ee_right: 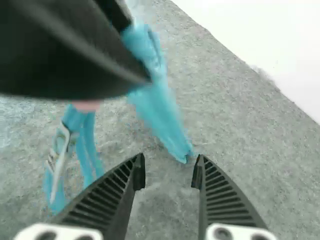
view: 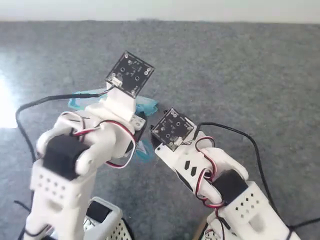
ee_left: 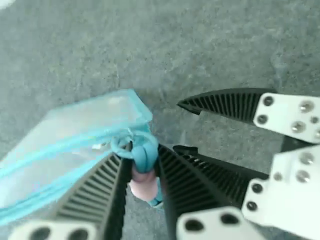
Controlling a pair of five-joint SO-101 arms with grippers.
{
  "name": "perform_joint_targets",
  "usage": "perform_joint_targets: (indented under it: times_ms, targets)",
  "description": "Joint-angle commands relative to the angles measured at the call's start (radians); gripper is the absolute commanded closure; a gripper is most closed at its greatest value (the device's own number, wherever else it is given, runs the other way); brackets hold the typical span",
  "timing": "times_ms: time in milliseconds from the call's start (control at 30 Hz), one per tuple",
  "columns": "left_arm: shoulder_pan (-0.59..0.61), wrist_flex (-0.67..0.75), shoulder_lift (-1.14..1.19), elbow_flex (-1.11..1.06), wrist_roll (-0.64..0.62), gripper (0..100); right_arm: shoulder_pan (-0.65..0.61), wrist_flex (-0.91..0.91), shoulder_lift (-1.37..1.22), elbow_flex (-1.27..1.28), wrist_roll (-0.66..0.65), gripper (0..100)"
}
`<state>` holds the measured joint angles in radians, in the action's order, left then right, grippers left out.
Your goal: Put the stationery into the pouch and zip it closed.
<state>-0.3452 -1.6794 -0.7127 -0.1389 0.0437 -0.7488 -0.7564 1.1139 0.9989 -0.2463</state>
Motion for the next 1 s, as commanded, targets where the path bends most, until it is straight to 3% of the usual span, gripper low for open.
perform_joint_targets:
  times_ms: [0,633,833,967]
  targets:
    - [-0.017,-0.057,0.003,0.159,0.048,99,0.013,0.024,0.033,-0.008,0.011,83.7]
    - [-0.014,-0.078,-0.006,0.122,0.089,99,-0.062,0.110,0.024,-0.015,-0.048,83.9]
    - [-0.018,-0.078,-0.006,0.122,0.091,99,-0.058,0.127,0.022,-0.089,-0.106,99.6]
    - [-0.012,-0.078,-0.006,0.114,0.091,99,-0.058,0.127,-0.031,-0.112,-0.150,99.1]
